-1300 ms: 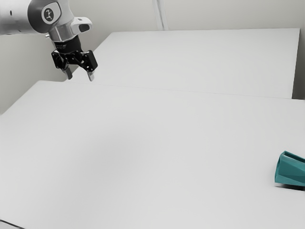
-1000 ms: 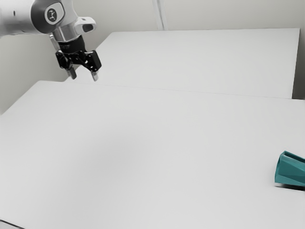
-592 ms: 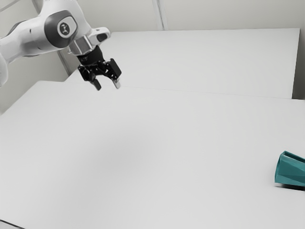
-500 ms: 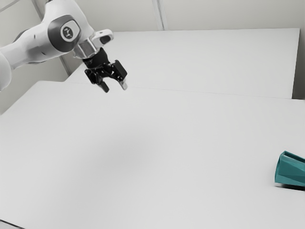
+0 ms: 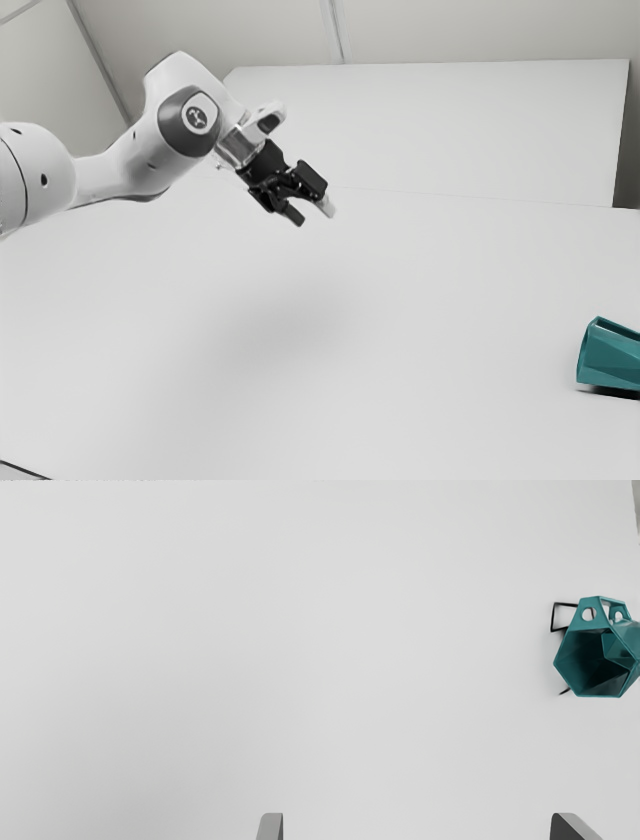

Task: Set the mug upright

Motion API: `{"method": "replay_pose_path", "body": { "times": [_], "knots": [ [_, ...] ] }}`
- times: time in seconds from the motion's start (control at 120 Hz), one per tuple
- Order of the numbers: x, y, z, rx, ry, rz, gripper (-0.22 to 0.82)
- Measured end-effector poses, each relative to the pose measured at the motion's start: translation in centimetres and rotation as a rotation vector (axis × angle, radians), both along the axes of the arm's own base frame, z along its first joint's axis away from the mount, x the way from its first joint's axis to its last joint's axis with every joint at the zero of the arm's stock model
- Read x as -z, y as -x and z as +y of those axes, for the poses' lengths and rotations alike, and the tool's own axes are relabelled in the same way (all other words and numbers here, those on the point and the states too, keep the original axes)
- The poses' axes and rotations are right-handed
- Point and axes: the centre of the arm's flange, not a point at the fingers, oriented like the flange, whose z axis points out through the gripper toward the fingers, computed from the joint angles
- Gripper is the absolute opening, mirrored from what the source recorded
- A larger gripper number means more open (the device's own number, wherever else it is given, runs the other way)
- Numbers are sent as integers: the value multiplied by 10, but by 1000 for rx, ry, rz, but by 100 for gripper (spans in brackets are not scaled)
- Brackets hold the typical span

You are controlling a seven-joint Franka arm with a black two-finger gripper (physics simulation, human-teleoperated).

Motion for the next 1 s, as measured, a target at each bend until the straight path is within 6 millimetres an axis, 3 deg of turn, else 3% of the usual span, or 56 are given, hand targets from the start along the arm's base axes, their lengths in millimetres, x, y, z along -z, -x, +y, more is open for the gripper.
{"method": "replay_pose_path", "body": {
  "times": [0.3,0.508,1.0],
  "knots": [
    [25,10,-64,102,60,-28,58],
    [37,18,-96,143,99,-32,58],
    [108,40,-162,67,339,126,58]
  ]
}}
